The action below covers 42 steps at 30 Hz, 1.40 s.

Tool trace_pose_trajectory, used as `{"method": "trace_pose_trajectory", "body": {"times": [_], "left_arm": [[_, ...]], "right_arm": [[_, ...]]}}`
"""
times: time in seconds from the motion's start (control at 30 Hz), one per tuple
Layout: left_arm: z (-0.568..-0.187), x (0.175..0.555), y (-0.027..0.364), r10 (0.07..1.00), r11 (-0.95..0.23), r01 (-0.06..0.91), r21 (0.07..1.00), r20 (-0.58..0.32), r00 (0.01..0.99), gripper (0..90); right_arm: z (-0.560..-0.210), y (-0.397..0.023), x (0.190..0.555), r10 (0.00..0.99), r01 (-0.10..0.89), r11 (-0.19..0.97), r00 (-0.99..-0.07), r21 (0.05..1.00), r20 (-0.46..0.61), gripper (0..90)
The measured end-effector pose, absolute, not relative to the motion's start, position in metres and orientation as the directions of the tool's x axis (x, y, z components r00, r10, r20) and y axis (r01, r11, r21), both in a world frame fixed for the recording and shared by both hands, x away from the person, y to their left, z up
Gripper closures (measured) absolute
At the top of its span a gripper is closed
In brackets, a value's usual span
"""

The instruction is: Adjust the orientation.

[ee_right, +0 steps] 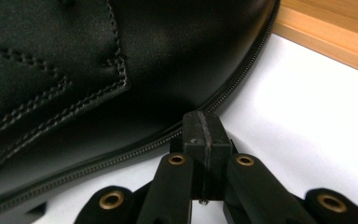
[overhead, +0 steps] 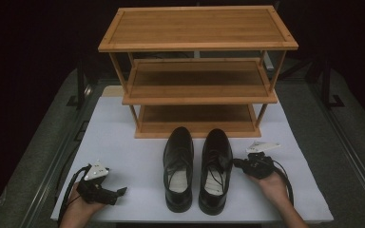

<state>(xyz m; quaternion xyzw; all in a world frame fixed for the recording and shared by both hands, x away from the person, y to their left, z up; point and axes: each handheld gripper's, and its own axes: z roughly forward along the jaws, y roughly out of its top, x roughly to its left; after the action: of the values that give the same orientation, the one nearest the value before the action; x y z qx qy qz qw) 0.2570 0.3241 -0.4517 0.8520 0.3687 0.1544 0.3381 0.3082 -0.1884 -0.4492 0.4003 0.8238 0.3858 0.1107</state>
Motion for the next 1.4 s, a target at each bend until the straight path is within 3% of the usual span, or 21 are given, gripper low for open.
{"method": "trace_pose_trajectory", "body": {"times": [0.53,0.93,1.4], "left_arm": [[-0.452,0.257,0.324,0.733,-0.5,0.523,0.69,0.015,0.68,0.0],[-0.452,0.257,0.324,0.732,-0.501,0.523,0.69,0.016,0.681,0.0],[-0.452,0.257,0.324,0.733,-0.5,0.523,0.69,0.015,0.68,0.0]], "right_arm": [[-0.446,-0.171,0.304,0.713,0.542,0.412,-0.692,0.733,0.112,89.8],[-0.446,-0.169,0.252,0.663,0.516,0.438,-0.739,0.736,0.123,89.8],[-0.444,-0.16,0.255,0.636,0.5,0.445,-0.76,0.743,0.131,89.7]]}}
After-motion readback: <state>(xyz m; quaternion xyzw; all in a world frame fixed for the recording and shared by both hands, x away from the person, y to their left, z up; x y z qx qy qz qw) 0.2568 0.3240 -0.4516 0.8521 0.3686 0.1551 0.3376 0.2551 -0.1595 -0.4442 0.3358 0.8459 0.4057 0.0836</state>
